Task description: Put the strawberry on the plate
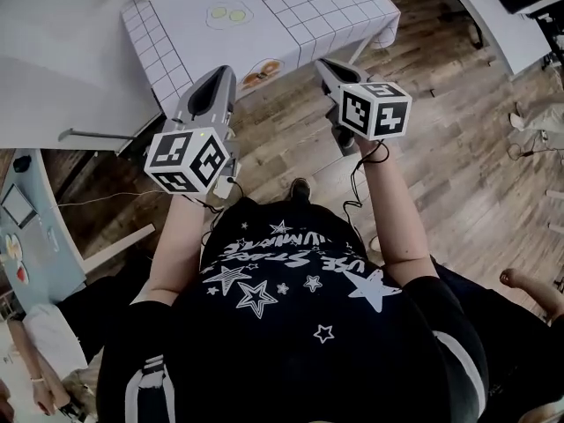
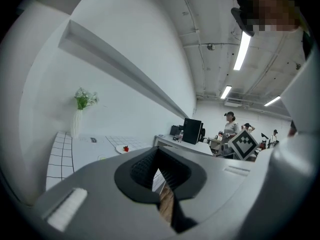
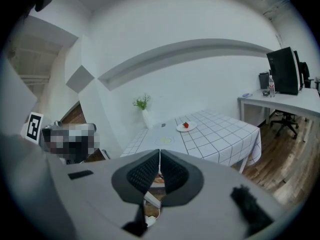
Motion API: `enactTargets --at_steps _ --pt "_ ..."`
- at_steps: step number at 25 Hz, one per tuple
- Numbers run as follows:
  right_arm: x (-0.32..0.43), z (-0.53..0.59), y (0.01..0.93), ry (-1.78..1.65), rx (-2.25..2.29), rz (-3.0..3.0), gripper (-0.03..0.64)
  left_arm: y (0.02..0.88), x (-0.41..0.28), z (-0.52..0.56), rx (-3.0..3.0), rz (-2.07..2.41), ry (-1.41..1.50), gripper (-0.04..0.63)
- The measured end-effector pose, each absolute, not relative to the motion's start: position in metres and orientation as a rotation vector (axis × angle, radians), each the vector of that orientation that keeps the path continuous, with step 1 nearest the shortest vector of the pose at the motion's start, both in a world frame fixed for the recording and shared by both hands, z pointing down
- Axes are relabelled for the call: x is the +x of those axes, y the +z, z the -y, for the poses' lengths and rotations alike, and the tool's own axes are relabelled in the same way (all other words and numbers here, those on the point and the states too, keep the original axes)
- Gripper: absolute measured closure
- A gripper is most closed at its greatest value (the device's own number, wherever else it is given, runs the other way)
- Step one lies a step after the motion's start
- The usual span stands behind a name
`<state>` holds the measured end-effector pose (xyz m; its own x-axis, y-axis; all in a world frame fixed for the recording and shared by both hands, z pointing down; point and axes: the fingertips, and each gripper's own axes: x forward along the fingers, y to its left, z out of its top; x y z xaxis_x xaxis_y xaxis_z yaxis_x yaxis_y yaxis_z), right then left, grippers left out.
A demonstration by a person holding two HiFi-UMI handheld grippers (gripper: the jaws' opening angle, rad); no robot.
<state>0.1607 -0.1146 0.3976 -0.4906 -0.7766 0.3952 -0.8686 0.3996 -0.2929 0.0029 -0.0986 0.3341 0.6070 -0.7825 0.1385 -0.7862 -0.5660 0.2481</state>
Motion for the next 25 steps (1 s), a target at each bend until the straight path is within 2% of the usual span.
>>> enactTargets --at_steps 13,25 --pt "0.057 0.067 0.362 0.596 1.586 2.453 0.603 0.324 -0.071 0.065 2.655 1.091 -0.019 0.589" --pt "0.016 0.003 0.368 0.599 1.713 2.355 0.603 0.335 -0.104 0.024 2.698 0.928 0.002 0.589"
